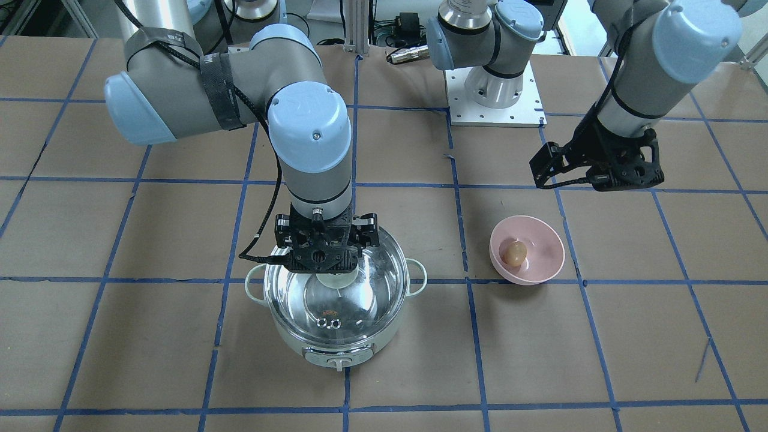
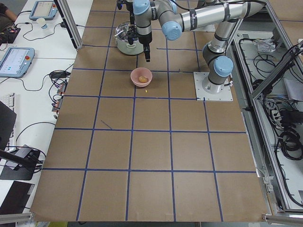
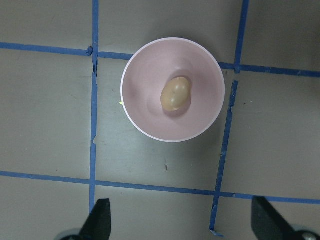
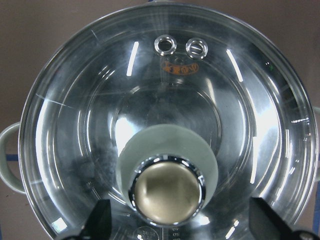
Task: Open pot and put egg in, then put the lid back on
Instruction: 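Grasp the lid knob with the right gripper while the left gripper descends into the bowl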
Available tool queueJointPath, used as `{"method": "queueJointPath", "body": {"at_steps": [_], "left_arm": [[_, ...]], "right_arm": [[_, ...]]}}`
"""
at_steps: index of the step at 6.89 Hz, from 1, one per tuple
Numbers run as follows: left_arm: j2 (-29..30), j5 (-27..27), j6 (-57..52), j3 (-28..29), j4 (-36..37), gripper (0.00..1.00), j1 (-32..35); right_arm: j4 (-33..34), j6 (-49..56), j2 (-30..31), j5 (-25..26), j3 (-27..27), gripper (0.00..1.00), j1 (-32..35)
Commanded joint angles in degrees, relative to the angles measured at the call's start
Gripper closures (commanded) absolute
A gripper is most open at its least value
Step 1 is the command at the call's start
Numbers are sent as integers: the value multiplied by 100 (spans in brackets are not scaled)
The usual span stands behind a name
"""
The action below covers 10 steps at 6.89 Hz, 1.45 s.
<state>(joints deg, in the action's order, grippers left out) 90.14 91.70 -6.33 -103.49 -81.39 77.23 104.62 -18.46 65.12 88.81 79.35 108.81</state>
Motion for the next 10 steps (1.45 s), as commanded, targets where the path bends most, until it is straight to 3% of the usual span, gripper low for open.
{"method": "queueJointPath", "body": {"at_steps": [1, 3, 5, 7, 8, 10], "left_arm": [[222, 6, -17, -626, 1041, 0, -15], [293, 6, 0, -1137, 1893, 0, -15], [390, -20, 236, -1235, 2153, 0, 2], [399, -73, 660, -1419, 2301, 0, 20], [416, -108, 660, -1603, 2781, 0, 11], [765, -327, 642, -1701, 3380, 0, 11]], "right_arm": [[198, -44, -34, -22, 28, 5, 0], [330, -35, -96, 31, 28, 6, 44], [375, -18, -131, 22, 28, 16, 44], [383, 35, -131, 31, 20, 52, 44], [444, 53, -122, 31, 28, 69, 44], [436, 114, -105, 40, 28, 92, 44]]}}
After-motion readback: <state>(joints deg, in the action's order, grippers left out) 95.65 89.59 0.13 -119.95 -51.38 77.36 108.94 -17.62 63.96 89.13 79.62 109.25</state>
